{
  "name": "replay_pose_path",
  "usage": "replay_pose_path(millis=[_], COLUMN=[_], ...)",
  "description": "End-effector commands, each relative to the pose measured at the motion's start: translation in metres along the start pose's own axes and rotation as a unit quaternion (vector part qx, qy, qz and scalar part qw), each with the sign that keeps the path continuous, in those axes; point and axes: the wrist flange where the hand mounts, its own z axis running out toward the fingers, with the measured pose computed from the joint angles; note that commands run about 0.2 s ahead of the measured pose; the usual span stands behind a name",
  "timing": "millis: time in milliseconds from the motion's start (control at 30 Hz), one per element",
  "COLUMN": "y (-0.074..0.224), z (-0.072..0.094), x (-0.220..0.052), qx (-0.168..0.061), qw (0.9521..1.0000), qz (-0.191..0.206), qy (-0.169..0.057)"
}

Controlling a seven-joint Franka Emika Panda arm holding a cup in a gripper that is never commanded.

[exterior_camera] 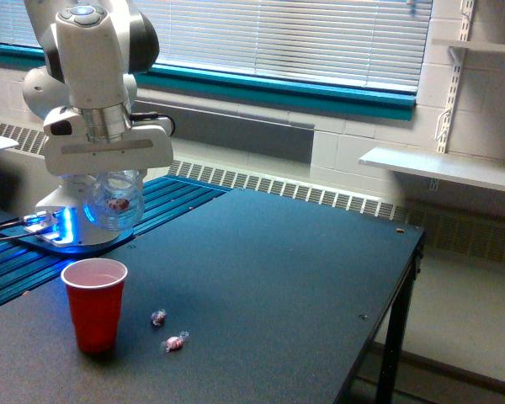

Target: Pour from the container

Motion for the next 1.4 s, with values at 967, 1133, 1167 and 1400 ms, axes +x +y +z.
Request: replay_pose_path(millis=[967, 1133, 1167, 1400], y=[-0.012, -0.013, -0.014, -0.022], z=[-0.012, -0.012, -0.012, -0.017], x=[0.027, 0.027, 0.027, 0.023], qx=[0.009, 0.011, 0.010, 0.033], qw=[0.9997, 0.9997, 0.9997, 0.9994], qz=[0.015, 0.012, 0.010, 0.006], qy=[-0.016, -0.018, -0.018, -0.008])
